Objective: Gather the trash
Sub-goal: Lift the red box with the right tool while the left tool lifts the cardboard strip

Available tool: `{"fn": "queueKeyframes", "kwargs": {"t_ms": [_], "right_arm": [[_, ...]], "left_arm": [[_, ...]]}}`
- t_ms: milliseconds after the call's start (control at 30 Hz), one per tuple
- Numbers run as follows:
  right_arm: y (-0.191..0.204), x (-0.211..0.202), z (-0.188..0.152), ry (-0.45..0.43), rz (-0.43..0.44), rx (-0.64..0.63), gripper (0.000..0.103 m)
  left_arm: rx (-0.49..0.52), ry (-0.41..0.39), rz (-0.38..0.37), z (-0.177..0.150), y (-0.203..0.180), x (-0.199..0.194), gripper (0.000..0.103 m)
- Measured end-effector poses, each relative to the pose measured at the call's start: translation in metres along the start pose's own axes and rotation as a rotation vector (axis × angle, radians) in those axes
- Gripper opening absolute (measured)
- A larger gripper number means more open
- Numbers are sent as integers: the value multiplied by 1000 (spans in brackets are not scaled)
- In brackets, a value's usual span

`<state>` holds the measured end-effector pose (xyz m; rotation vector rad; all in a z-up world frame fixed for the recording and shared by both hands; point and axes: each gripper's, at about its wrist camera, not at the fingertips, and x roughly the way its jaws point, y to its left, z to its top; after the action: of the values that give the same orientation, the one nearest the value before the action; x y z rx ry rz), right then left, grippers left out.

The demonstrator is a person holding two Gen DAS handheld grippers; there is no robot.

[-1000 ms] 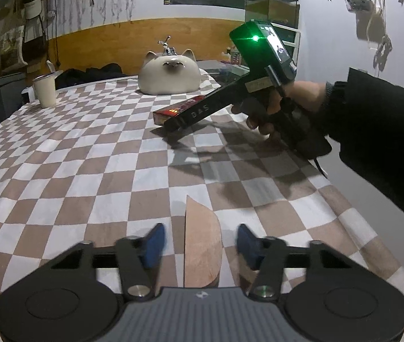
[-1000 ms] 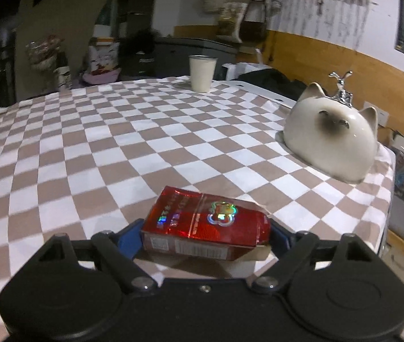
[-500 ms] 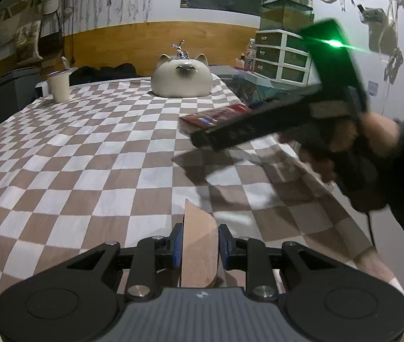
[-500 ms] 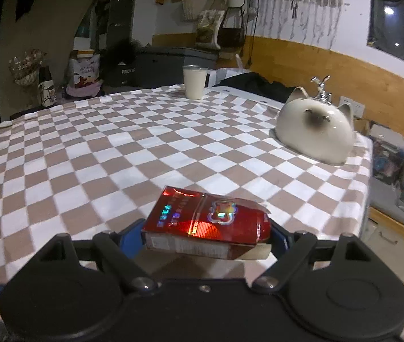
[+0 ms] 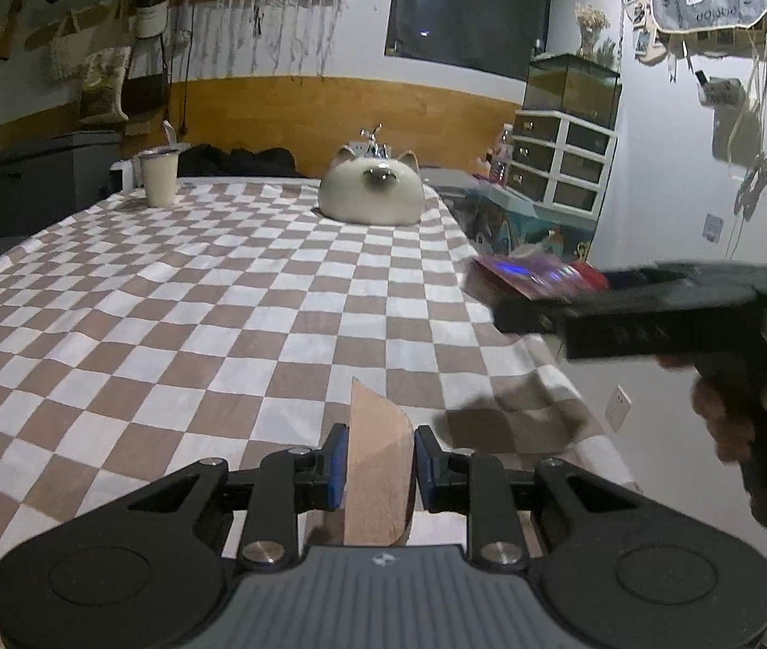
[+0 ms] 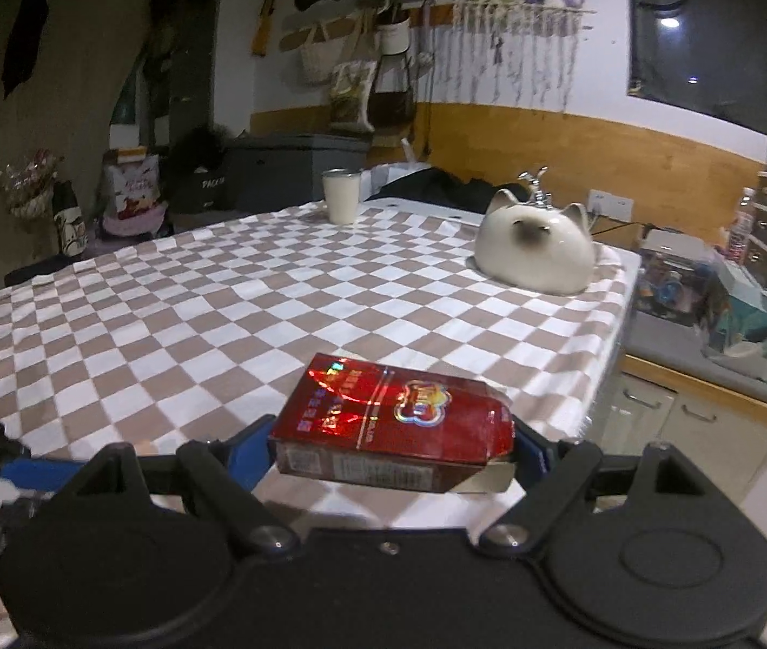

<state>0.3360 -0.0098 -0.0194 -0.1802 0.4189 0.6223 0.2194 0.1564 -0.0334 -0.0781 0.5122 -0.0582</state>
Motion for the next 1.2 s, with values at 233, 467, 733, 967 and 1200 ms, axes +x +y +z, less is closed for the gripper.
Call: {"fn": "queueKeyframes", "kwargs": {"t_ms": [233, 467, 733, 967, 1200], "right_arm": [[1, -53, -21, -29, -34, 41, 87], [-3, -100, -40, -58, -68, 88, 87], [-13, -147, -63, -82, -147, 129, 87], [-28, -182, -79, -101, -219, 163, 87], [-47, -218, -98, -112, -286, 181, 87]], "left_arm": [[-21, -49, 16, -3, -17, -26, 27], [-24, -63, 4, -12, -38, -41, 27], [4, -95, -16, -13, -65, -55, 27], [42, -104, -57, -15, -101, -56, 27], [69, -94, -113, -19, -144, -49, 27]]}}
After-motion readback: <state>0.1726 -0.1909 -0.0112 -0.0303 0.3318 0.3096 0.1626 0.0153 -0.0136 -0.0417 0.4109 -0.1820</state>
